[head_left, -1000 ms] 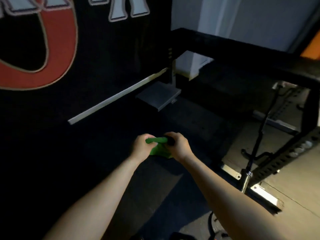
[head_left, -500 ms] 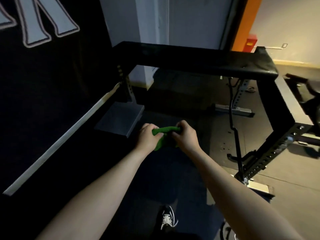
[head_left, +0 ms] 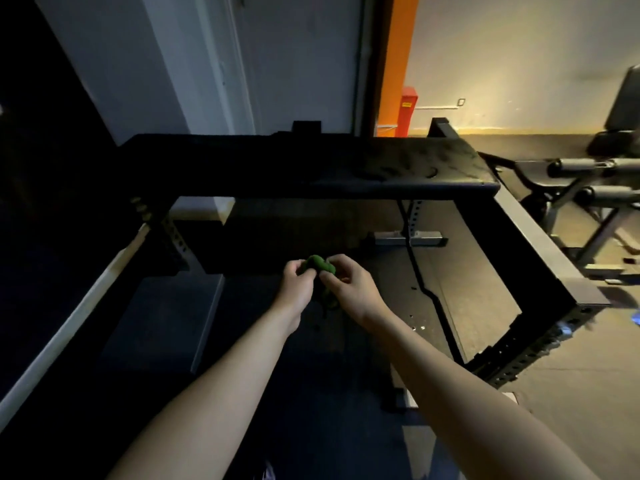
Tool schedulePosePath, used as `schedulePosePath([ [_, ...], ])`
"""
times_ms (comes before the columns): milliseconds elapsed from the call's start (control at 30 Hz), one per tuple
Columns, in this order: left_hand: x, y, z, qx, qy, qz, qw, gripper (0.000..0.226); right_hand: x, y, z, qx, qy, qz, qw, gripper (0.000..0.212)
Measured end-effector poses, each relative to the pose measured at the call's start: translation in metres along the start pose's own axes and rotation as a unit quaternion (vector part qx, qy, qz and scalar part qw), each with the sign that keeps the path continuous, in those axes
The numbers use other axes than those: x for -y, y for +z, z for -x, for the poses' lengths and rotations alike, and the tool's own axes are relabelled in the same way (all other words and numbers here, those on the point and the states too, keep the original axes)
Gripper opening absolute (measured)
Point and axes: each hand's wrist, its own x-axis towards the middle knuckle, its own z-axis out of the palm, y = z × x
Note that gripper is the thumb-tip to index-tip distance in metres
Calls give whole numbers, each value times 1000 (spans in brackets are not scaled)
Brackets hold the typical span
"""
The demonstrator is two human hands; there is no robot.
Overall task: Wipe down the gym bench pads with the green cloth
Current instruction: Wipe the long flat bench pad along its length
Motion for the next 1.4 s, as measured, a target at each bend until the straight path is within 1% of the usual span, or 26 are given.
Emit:
schedulePosePath([
  [100,-15,9,-56,52,-17,66,996,40,-17,-8,-46,8,2,45,999,37],
  [200,-34,17,-116,114,-22,137,984,39,-33,-12,-98,-12,18,96,995,49],
  [267,-52,24,-150,163,-16,140,976,40,-36,-13,-132,-30,27,139,989,56],
  [367,-82,34,-195,212,-10,101,972,43,-36,-20,-173,-60,10,225,973,64],
  [467,-106,57,-239,253,6,22,967,45,-42,-38,-207,-111,-6,302,947,69],
  [500,-110,64,-248,261,15,-5,965,46,-42,-43,-213,-130,0,296,946,65],
  [533,-115,73,-258,274,22,-32,961,47,-42,-48,-221,-146,19,256,955,56],
  [567,-118,81,-266,283,29,-57,957,46,-44,-53,-227,-159,35,188,969,43],
  [600,-124,94,-277,293,35,-79,952,43,-49,-61,-240,-187,41,159,969,29],
  [633,-125,97,-278,296,43,-97,949,36,-52,-66,-243,-209,46,143,966,21],
  [667,-130,109,-287,306,51,-109,944,29,-62,-78,-253,-207,47,162,964,22],
  [733,-135,130,-301,324,73,-130,934,24,-82,-100,-263,-213,56,201,954,36],
  [767,-137,144,-311,334,89,-141,928,27,-93,-112,-270,-208,53,257,942,46],
  [800,-140,161,-320,339,105,-154,922,31,-102,-126,-279,-213,71,300,927,55],
  [833,-142,178,-330,344,125,-166,916,34,-115,-141,-287,-228,88,320,915,59],
  [867,-145,195,-339,347,146,-182,908,37,-124,-156,-296,-258,108,310,909,60],
  [967,-157,256,-368,346,220,-252,876,41,-161,-207,-323,-368,170,253,878,56],
  [1033,-163,293,-385,338,278,-319,841,43,-181,-237,-335,-412,209,250,851,55],
  [1100,-169,337,-404,325,331,-390,796,46,-199,-266,-348,-425,226,246,841,55],
  [1167,-174,372,-420,315,360,-445,757,53,-214,-286,-359,-400,221,274,846,56],
  [1233,-176,398,-433,317,368,-494,721,63,-229,-301,-368,-351,211,319,855,57],
  [1300,-174,418,-446,326,369,-535,686,72,-247,-313,-373,-303,213,363,855,59],
  [1333,-171,425,-452,330,370,-551,671,76,-255,-318,-375,-289,212,378,853,60],
  [1400,-165,437,-461,326,387,-569,648,78,-269,-330,-377,-285,203,388,852,61],
])
